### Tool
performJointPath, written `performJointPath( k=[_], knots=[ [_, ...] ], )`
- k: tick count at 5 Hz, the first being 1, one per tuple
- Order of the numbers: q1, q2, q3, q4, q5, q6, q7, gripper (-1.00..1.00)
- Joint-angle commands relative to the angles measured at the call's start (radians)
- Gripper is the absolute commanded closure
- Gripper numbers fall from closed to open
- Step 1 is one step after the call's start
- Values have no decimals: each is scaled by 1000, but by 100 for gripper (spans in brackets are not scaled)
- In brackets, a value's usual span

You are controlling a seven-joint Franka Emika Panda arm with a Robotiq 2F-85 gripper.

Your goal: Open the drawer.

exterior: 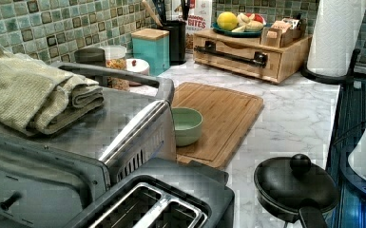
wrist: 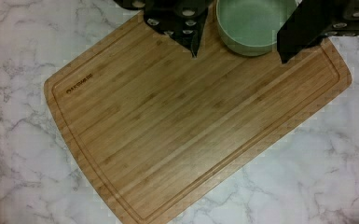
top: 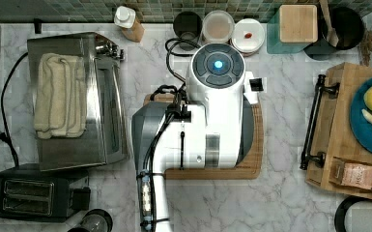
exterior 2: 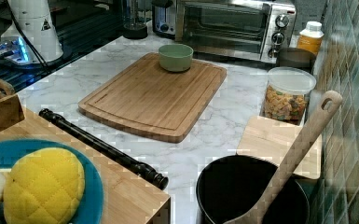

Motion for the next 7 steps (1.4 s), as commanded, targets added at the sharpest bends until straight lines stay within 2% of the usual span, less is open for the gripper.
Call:
performJointPath(
  k=[1,2,4,5,6,7],
  knots=[
    [-4,3,-4,-1,-15,48,-1,-100],
    [-16,11,-46,4,-16,12,-121,-100],
    [-84,48,-95,36,-42,-8,-267,-100],
    [-35,51,-197,21,-58,44,-381,-100],
    [-118,62,-153,12,-101,101,-458,-100],
    [-110,91,-205,24,-122,133,-531,-100]
  ],
)
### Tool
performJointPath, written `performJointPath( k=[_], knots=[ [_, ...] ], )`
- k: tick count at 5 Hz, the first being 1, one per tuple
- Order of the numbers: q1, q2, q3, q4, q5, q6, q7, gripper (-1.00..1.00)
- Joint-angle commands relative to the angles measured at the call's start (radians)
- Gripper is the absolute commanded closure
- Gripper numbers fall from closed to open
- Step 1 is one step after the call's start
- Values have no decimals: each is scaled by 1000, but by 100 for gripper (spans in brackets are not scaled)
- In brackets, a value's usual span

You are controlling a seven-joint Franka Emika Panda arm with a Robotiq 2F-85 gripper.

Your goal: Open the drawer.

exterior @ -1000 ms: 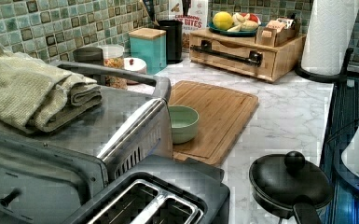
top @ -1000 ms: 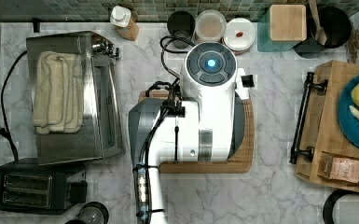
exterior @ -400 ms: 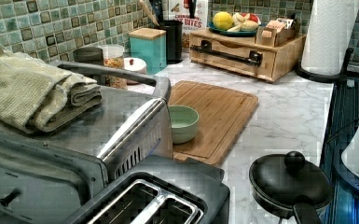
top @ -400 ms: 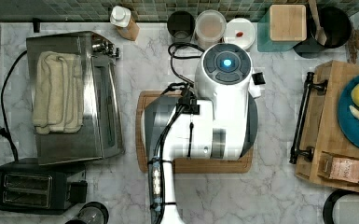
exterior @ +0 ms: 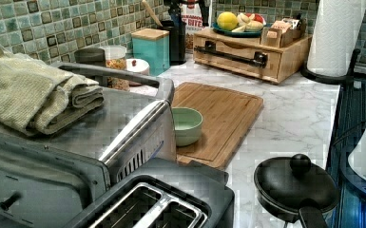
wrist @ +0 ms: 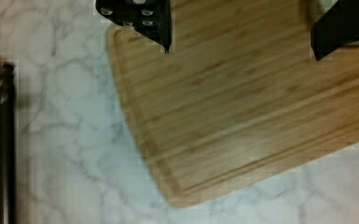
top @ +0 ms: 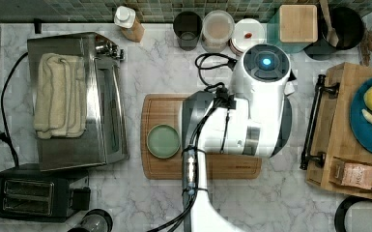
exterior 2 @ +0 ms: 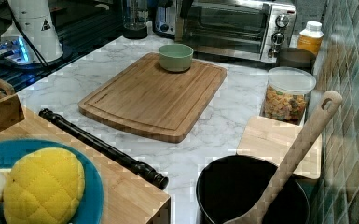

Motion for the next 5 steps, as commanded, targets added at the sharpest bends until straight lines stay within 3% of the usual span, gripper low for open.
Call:
performJointPath(
  k=[1,2,5],
  knots=[
    [-118,16,-79,12,-70,165,-240,-100],
    [-107,13,-110,-40,-96,268,-293,-100],
    [-164,154,-136,63,-114,306,-414,-100]
  ],
)
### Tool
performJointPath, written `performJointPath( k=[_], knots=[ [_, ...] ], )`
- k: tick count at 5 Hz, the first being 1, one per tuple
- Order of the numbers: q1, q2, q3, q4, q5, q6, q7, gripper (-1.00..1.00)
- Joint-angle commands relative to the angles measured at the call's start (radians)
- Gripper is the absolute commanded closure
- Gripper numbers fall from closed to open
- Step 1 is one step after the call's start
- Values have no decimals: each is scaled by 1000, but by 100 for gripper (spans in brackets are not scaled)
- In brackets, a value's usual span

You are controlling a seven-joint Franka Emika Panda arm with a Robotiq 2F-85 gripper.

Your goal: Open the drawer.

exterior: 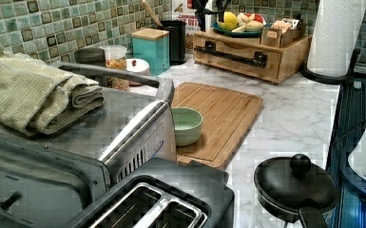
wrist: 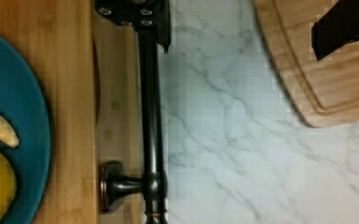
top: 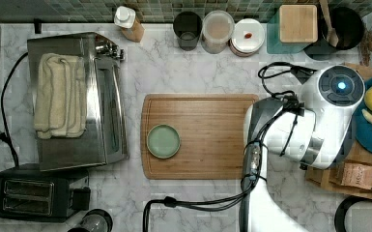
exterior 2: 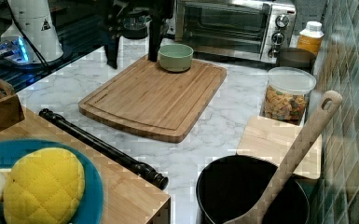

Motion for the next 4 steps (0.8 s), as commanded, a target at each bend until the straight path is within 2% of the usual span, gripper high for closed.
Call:
performJointPath(
  k=[1,2,3,4],
  knots=[
    [-28,72,-19,53,-56,51,-39,-100],
    [-28,53,-36,-2,-102,149,-24,-100],
    [-32,75,-49,5,-144,173,-35,-100],
    [-70,114,-44,40,-96,178,-104,-100]
  ],
)
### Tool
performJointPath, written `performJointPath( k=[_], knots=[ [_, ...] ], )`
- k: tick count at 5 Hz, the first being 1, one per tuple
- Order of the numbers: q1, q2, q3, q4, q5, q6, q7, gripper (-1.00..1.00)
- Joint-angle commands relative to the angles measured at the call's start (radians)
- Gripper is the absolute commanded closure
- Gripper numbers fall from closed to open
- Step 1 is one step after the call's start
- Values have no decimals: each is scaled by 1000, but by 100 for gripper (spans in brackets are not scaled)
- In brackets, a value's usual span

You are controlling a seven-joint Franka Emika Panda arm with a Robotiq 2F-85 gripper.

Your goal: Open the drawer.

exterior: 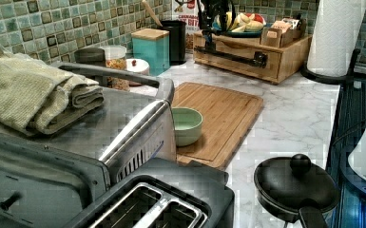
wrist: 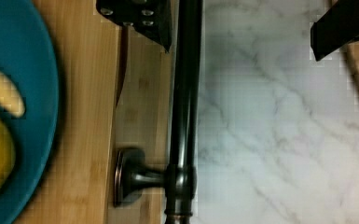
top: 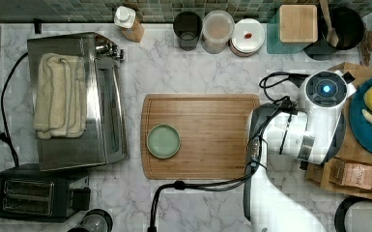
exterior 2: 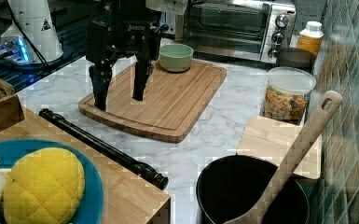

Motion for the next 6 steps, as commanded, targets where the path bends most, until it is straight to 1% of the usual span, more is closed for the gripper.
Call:
performJointPath(
  k=[1,2,3,4,5,6],
  knots=[
    [-66,22,-43,71,29,-9,-40,-100],
    [-67,20,-52,35,38,4,21,-100],
    [-80,15,-46,-11,53,49,70,-100],
    [-65,20,-76,-17,29,34,103,-100],
    [-100,46,-76,-35,61,97,68,-100],
    [-126,82,-61,-43,125,146,58,-100]
  ],
)
